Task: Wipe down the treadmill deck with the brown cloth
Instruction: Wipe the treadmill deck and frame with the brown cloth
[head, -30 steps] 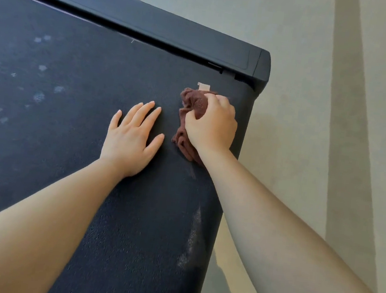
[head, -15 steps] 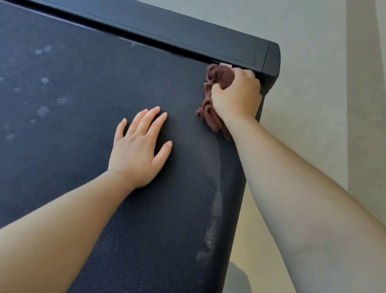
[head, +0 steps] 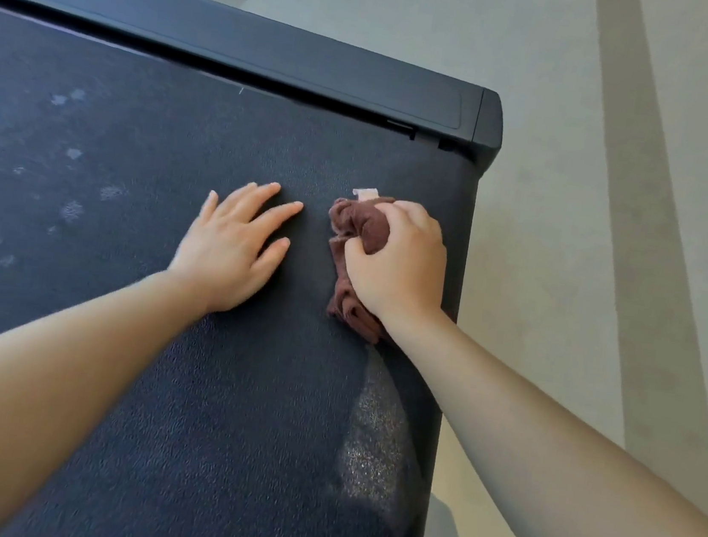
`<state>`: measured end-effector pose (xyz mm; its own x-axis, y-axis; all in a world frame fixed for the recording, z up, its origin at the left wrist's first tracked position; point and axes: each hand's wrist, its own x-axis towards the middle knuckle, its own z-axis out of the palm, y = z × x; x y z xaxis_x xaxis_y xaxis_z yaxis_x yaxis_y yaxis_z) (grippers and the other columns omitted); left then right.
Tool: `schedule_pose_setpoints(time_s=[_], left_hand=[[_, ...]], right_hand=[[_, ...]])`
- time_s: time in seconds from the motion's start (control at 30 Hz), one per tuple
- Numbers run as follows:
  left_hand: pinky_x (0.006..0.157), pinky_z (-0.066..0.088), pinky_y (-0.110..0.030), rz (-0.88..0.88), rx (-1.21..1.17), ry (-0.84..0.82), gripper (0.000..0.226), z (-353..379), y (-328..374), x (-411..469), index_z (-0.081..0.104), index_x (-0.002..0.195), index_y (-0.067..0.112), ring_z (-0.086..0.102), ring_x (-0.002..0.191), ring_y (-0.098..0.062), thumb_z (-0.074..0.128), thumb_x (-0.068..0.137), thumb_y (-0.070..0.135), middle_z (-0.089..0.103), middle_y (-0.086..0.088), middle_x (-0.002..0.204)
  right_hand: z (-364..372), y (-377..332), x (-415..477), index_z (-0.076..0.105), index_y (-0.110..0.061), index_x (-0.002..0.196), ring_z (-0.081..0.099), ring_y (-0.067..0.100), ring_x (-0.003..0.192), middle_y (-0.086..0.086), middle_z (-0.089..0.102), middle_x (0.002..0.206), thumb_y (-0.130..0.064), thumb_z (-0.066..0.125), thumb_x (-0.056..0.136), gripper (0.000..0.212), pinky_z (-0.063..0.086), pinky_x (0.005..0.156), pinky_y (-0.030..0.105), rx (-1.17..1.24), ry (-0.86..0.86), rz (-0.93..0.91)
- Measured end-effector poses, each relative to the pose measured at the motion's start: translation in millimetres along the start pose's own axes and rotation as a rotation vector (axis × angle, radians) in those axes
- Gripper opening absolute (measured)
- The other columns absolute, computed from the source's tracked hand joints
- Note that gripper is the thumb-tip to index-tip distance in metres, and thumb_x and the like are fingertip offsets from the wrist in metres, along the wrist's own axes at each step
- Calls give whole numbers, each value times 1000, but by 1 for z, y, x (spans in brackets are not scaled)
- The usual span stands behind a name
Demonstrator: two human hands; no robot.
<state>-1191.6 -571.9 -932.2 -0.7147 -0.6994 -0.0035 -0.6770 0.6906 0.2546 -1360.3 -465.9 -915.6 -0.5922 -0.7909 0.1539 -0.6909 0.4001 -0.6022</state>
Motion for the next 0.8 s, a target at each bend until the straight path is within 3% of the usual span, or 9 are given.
schedule_pose_setpoints(time_s=[0.13,0.27,0.4,0.67,0.8], left_hand=[[116,1,-50,-117,58,16,54,-1,-29,14,21,147,38,8,145,-18,31,95,48,15,2,157],[116,2,-48,-112,49,38,65,3,-31,15,20,148,35,7,145,-15,22,87,57,16,5,157],[116,0,-47,-106,23,56,63,4,-32,16,20,147,32,7,144,-13,27,89,55,16,6,157],[114,-4,-49,-62,-89,1,56,-1,-39,19,19,148,29,2,145,-14,35,95,40,11,3,158],[115,8,-47,158,-110,2,50,-13,-70,22,30,146,22,17,143,-21,35,97,29,22,-3,155]], right_hand=[[27,-17,49,65,-22,109,48,21,110,-2,56,114,-35,59,79,33,42,92,36,11,25,23],[45,-29,103,62,-25,114,47,23,112,0,56,116,-37,58,80,37,40,92,37,-23,41,45],[51,-34,127,60,-30,121,47,22,115,-1,56,117,-38,58,81,41,40,95,37,-29,34,74],[40,-49,37,60,-20,118,47,23,111,1,57,121,-34,60,82,39,45,89,36,-81,14,79],[48,-79,-46,63,-24,113,50,18,108,-4,59,120,-32,62,79,35,45,92,32,-29,85,132]])
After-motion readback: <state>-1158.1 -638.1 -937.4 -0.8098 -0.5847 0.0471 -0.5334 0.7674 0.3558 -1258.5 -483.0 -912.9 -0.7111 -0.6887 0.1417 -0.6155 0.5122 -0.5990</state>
